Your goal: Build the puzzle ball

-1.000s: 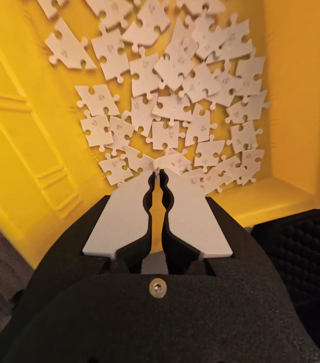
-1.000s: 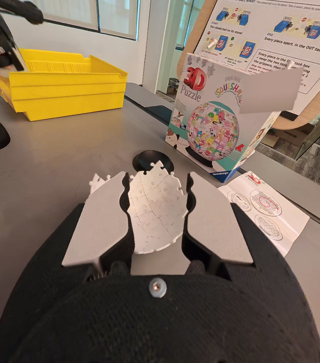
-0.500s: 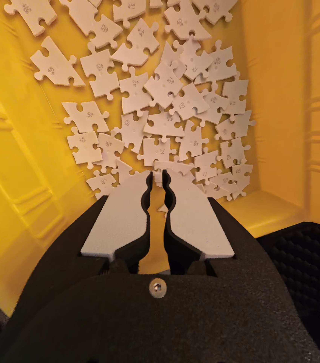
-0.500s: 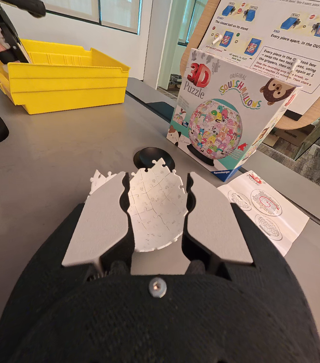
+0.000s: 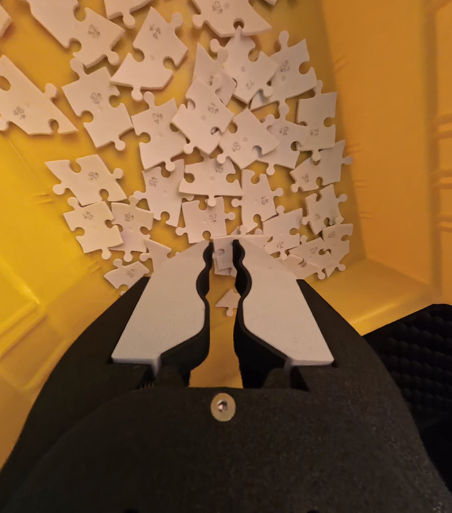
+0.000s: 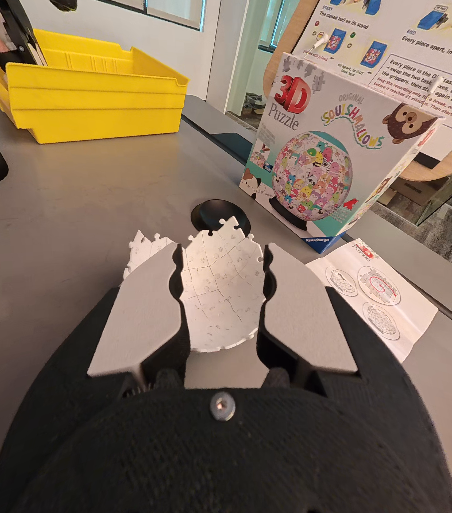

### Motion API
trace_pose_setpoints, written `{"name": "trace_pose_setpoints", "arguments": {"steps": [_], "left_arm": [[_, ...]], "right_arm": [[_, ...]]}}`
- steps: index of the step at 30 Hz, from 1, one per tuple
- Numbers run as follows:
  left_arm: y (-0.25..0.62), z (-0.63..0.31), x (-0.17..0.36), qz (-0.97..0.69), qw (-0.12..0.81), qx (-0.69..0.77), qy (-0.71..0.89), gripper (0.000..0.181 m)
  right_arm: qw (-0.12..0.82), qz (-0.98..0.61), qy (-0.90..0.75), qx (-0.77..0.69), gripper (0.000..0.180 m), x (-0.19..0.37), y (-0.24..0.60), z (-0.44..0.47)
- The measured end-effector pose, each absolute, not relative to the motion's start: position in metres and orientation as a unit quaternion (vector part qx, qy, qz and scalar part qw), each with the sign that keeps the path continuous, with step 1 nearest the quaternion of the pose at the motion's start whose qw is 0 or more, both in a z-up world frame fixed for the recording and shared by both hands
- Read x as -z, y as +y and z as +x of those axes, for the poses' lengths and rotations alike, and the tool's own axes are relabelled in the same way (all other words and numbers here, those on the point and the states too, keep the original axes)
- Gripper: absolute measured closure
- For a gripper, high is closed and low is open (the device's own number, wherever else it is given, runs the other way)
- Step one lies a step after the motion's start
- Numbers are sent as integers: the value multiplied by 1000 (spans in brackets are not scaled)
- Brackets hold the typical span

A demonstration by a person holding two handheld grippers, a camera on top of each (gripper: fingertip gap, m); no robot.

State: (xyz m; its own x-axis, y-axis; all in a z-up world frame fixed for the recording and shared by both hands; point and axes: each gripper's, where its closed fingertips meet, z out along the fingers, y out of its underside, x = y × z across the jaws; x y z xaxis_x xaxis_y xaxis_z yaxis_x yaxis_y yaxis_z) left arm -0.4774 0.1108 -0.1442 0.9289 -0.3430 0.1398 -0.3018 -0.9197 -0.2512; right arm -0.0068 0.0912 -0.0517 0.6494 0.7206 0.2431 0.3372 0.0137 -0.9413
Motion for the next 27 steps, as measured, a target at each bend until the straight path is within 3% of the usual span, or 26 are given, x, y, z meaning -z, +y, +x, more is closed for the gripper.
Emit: {"name": "trace_pose_setpoints", "arguments": {"steps": [12,19,27], "left_arm": [[115,-480,114,-966,178,112,151,177],[123,-476,75,-935,293,188,70,177],[96,-401,-16,-828,446,331,76,177]], "right_arm": [[600,-680,-389,-162,123,50,90,-8],[600,-680,-392,-158,123,50,89,-9],[597,-661,-391,-232,125,25,63,-51]]}}
